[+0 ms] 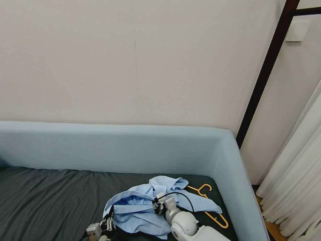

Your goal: Pick up the clothes from the sofa and hang them on the clothes hanger.

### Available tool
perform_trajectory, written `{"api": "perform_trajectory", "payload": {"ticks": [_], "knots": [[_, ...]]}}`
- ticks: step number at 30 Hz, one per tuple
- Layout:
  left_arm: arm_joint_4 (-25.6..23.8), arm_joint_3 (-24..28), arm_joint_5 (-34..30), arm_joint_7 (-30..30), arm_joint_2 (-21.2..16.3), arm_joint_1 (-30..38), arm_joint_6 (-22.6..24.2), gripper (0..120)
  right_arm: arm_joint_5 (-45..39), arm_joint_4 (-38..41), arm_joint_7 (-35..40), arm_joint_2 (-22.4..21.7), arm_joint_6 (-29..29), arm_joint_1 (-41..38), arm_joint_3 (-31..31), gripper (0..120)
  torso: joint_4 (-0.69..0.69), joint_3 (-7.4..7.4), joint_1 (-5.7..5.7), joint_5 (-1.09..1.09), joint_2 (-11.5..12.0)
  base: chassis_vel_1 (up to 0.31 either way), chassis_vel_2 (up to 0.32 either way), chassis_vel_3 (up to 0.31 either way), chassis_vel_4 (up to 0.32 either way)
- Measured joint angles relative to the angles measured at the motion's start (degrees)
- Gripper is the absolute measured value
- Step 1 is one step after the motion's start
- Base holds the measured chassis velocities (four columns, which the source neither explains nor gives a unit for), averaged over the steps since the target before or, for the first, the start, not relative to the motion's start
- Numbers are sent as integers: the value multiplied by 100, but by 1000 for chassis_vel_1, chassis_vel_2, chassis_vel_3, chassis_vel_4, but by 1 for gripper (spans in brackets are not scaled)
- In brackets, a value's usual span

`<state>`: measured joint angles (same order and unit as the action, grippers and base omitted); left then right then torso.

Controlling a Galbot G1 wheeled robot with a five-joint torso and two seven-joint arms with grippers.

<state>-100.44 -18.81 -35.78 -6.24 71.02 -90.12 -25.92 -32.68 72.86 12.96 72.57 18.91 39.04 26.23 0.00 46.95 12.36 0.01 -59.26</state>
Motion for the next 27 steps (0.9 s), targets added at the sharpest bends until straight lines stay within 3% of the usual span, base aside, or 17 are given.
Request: {"api": "perform_trajectory", "payload": {"ticks": [4,13,17,24,27], "knots": [[-11,3,26,-1,8,4,0,0,74,-57,-26,15,-72,-19,8,0,0,0,0,0,0,0,0,0,0],[-68,-74,41,-2,-93,-61,-1,0,68,205,-19,-78,-229,-10,-133,0,0,0,0,0,0,0,0,0,0],[-310,-179,41,-32,-371,-42,100,0,-51,1098,141,-396,-260,-14,-364,0,0,0,0,-1,0,0,0,0,0],[-682,-262,45,-194,-775,226,466,0,-236,1850,333,-658,-203,-210,-526,0,-1,0,0,0,0,0,0,0,0],[-1017,-281,-95,-377,-1230,529,784,0,-316,2229,415,-834,-171,-413,-645,0,1,0,0,-1,0,0,0,0,0]]}}
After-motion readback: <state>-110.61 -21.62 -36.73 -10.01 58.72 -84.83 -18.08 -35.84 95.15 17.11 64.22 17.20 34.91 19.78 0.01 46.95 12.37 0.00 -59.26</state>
